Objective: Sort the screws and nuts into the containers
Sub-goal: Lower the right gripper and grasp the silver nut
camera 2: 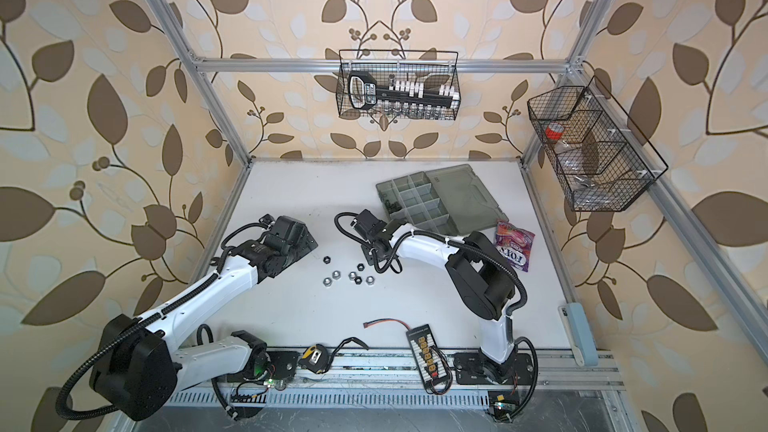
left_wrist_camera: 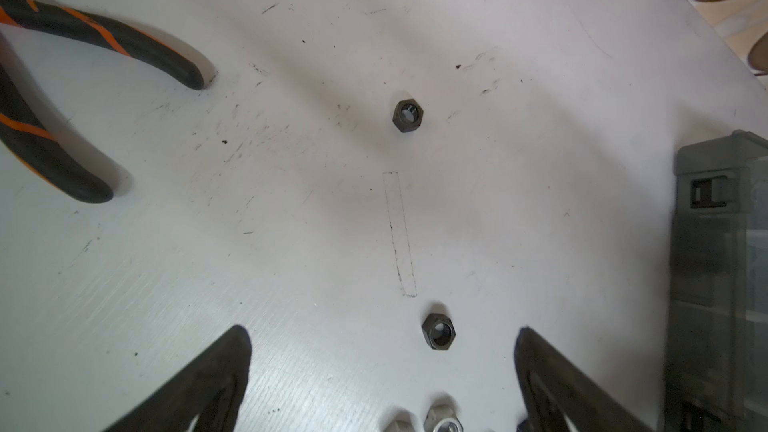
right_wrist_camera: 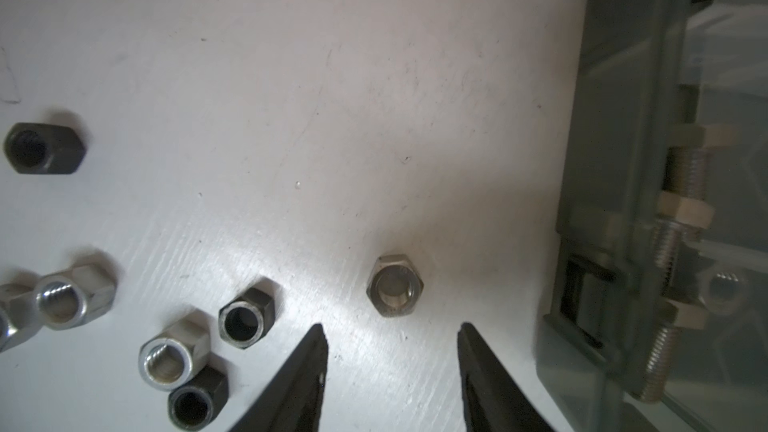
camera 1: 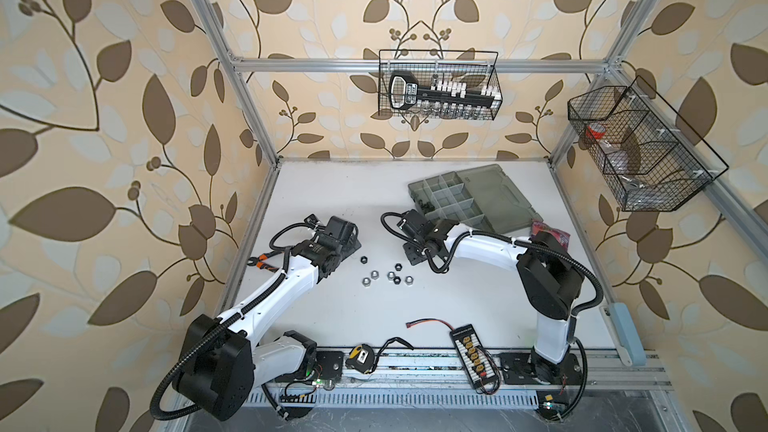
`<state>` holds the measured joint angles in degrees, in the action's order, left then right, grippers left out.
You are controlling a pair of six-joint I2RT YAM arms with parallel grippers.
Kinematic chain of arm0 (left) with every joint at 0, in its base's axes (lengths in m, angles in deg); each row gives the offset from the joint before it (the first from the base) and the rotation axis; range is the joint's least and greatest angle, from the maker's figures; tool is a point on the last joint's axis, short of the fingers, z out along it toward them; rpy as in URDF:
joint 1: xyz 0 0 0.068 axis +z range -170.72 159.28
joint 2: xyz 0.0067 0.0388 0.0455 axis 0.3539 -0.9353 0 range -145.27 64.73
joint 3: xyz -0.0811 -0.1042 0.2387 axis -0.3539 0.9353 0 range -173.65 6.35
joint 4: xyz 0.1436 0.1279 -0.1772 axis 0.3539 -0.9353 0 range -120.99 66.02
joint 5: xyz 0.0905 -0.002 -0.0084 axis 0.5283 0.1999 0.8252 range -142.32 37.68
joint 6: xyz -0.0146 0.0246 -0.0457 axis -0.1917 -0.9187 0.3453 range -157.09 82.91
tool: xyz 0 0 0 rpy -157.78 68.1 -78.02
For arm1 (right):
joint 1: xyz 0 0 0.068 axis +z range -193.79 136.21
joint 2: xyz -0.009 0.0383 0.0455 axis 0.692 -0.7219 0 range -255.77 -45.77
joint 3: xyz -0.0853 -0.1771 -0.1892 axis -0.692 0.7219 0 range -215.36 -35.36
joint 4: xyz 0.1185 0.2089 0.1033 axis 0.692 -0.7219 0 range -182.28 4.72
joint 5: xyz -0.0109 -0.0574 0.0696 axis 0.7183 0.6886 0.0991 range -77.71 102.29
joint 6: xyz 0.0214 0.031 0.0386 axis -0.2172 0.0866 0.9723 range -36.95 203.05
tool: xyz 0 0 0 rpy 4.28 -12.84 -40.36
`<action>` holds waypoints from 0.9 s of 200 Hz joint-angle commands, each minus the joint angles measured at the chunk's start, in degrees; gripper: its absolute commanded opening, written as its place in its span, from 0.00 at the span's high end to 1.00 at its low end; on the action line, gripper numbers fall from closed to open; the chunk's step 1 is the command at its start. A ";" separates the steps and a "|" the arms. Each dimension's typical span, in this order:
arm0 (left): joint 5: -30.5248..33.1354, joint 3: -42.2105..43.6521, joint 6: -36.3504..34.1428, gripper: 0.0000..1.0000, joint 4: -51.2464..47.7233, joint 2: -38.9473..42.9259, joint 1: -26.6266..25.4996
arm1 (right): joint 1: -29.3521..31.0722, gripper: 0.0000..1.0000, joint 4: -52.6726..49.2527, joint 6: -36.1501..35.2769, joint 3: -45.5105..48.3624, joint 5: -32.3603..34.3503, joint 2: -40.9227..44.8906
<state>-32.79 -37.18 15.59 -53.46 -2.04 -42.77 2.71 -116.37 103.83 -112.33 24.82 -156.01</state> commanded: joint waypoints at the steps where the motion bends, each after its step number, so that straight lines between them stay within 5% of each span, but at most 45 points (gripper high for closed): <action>1: 1.62 -1.34 0.58 0.01 -1.20 1.29 0.42 | -0.60 0.48 -1.43 0.45 -1.87 -1.15 -1.50; 180: 1.39 -1.65 0.58 0.01 -0.94 0.84 0.42 | -2.69 0.59 -0.20 -0.72 -2.48 -2.93 -8.22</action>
<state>-32.79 -37.18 15.59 -53.46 -2.04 -42.77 0.17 -115.82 103.61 -113.64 21.50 -161.52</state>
